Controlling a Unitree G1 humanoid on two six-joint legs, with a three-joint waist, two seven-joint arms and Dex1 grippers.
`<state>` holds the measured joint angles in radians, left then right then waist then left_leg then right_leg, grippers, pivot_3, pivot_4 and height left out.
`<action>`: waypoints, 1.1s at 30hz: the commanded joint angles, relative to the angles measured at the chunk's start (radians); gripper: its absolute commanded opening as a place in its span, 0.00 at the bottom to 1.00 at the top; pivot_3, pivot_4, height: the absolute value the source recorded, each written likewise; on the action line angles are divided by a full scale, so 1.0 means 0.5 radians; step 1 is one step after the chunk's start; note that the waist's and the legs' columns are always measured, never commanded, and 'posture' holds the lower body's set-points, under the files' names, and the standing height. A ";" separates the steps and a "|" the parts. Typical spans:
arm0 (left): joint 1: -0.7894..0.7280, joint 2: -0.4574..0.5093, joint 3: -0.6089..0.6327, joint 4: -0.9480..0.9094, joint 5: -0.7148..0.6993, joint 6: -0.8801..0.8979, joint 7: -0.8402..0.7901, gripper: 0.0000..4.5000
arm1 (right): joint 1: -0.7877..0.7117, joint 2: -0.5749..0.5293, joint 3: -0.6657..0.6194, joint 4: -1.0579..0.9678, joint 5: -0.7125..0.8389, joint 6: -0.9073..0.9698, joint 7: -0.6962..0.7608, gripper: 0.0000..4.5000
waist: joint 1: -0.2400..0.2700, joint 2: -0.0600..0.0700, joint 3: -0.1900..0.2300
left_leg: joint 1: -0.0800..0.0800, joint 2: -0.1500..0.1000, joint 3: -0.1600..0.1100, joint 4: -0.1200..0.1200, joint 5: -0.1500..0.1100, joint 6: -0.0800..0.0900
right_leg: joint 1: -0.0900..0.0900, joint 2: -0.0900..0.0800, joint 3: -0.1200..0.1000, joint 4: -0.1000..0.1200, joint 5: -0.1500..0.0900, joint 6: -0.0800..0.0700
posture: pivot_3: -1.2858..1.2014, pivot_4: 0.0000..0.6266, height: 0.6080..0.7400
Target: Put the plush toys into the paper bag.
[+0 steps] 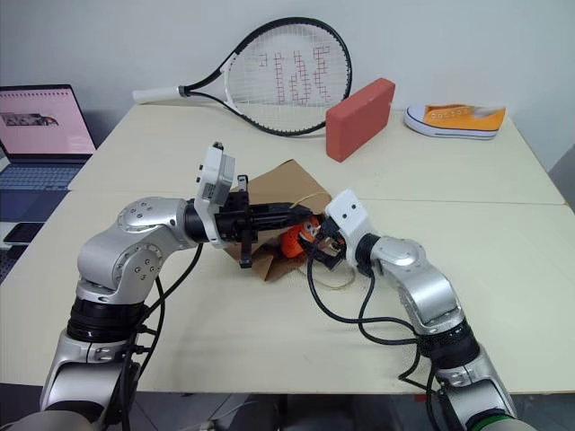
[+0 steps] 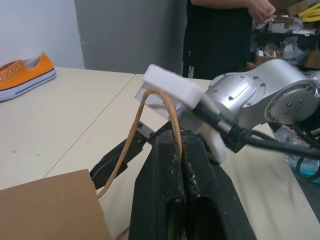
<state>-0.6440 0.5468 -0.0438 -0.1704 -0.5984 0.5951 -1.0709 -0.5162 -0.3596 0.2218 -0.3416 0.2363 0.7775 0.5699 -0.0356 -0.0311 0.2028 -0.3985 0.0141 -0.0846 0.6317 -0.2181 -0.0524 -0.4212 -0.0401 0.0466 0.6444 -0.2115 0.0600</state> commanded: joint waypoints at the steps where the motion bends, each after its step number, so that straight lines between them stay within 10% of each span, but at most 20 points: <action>1: -0.042 0.001 0.020 -0.019 0.013 -0.053 0.011 0.00 | 0.049 -0.182 -0.174 -0.257 0.204 0.134 0.176 0.99 | 0.004 0.000 0.000 | 0.000 0.000 0.000 0.000 0.000 0.000 | 0.000 0.000 0.000 0.000 0.000 0.000 | 0.52 0.24 1.00; 11: -0.034 0.016 0.037 -0.015 0.002 -0.067 0.009 0.00 | 0.339 -0.719 -0.435 -0.461 0.462 0.203 0.443 0.99 | -0.003 0.000 0.000 | 0.000 0.000 0.001 0.000 0.000 0.000 | 0.000 0.000 0.000 -0.001 -0.001 -0.001 | 0.52 0.24 1.00; 23: -0.041 0.022 0.036 -0.027 0.003 -0.062 0.016 0.00 | 0.318 -0.311 0.018 0.213 0.012 -0.303 0.190 0.99 | 0.001 -0.004 -0.002 | 0.000 0.000 0.001 0.000 0.000 0.000 | 0.000 0.000 0.000 -0.001 -0.001 -0.001 | 0.52 0.24 1.00; 33: -0.030 0.034 0.045 -0.039 0.000 -0.058 0.030 0.00 | 0.280 -0.198 0.058 0.362 -0.100 -0.391 0.177 0.28 | 0.003 -0.004 -0.002 | 0.000 0.001 0.000 0.000 0.000 0.000 | 0.000 0.000 0.000 -0.001 -0.001 -0.001 | 0.52 0.24 1.00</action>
<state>-0.6473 0.5545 -0.0430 -0.1565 -0.5908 0.5780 -1.0581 -0.3601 -0.4593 0.2600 -0.1484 0.1931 0.6021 0.6537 -0.0341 -0.0331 0.2016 -0.3982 0.0144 -0.0845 0.6316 -0.2180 -0.0525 -0.4211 -0.0398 0.0464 0.6442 -0.2117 0.0597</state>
